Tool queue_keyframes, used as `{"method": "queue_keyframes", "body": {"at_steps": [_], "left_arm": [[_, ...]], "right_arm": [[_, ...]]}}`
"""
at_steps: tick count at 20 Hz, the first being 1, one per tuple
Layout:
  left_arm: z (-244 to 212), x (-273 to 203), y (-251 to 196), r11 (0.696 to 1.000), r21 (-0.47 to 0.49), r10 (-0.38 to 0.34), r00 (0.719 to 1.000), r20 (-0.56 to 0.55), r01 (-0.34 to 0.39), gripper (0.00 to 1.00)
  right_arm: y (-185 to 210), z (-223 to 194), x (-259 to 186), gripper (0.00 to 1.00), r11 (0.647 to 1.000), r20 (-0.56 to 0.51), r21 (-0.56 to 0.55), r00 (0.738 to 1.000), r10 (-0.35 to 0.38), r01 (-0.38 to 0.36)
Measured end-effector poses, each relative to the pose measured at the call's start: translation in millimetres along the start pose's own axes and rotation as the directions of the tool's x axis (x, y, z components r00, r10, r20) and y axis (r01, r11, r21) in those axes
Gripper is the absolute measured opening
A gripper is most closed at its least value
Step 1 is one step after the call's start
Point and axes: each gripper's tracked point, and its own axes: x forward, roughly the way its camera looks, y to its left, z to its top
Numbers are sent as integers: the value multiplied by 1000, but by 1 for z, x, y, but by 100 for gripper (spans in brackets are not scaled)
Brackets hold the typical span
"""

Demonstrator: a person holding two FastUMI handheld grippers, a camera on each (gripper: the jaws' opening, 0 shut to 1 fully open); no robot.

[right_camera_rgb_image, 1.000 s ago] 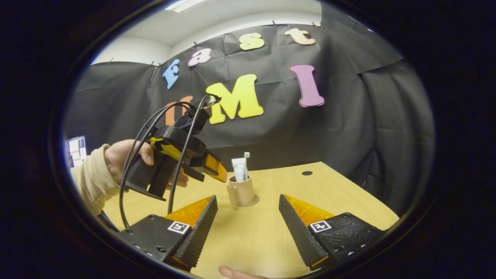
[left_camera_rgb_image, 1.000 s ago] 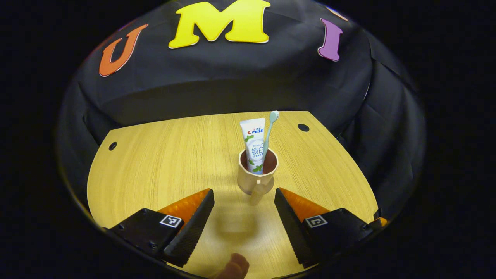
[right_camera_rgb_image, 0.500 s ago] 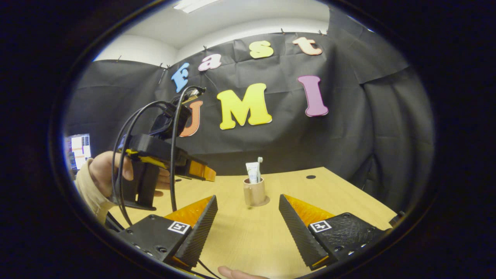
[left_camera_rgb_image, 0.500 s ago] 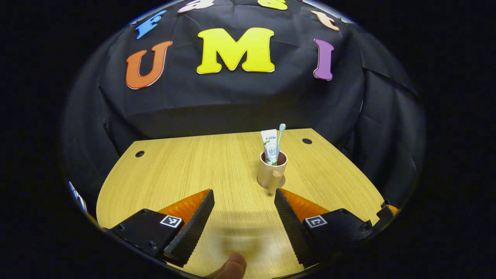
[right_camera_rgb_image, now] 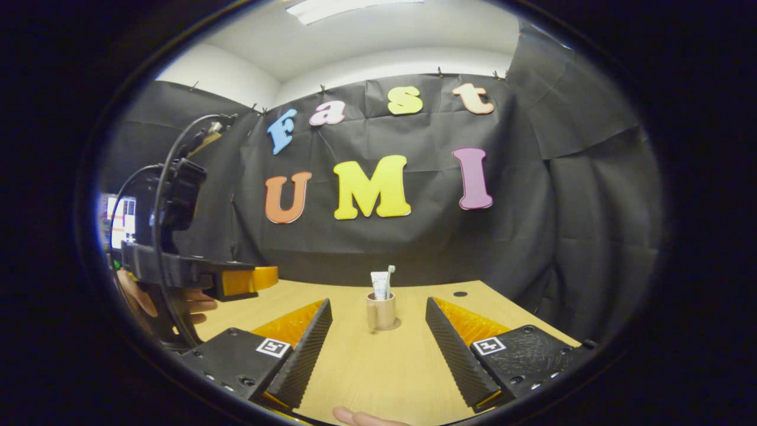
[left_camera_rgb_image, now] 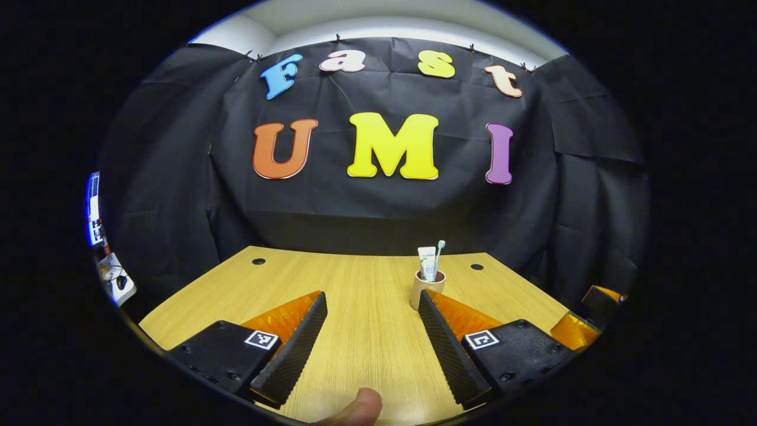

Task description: Put the toothbrush and toothpaste on the desktop into the cup, then pick up the cup and place it on the coaster on the desktop.

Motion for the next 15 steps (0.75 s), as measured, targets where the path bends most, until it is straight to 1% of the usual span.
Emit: {"method": "queue_keyframes", "body": {"at_steps": [1, 2, 3, 6, 11, 15], "left_arm": [[-3, -6, 4, 1000, -4, 4, 1000, 14, -3, 98], [-17, -24, 3, 1000, -16, 15, 1000, 20, -15, 99], [-24, -32, 6, 999, -23, 28, 999, 19, -27, 98], [-28, -36, 10, 999, -40, 21, 999, 35, -20, 98], [-39, -37, 15, 999, -48, 11, 1000, 19, -10, 99], [-46, -35, 14, 1000, -20, 0, 1000, 27, 1, 99]], "right_arm": [[0, -1, 1, 96, 1000, -2, -4, 1000, -2, 2], [0, -2, 1, 96, 1000, -6, -5, 1000, -4, 4], [-1, -2, 2, 96, 1000, -8, -6, 1000, -7, 7], [0, -4, 5, 96, 1000, -14, -20, 1000, -13, 13], [2, -5, 7, 96, 999, -23, -37, 1000, -20, 19], [2, -8, 10, 96, 999, -29, -33, 999, -25, 24]]}}
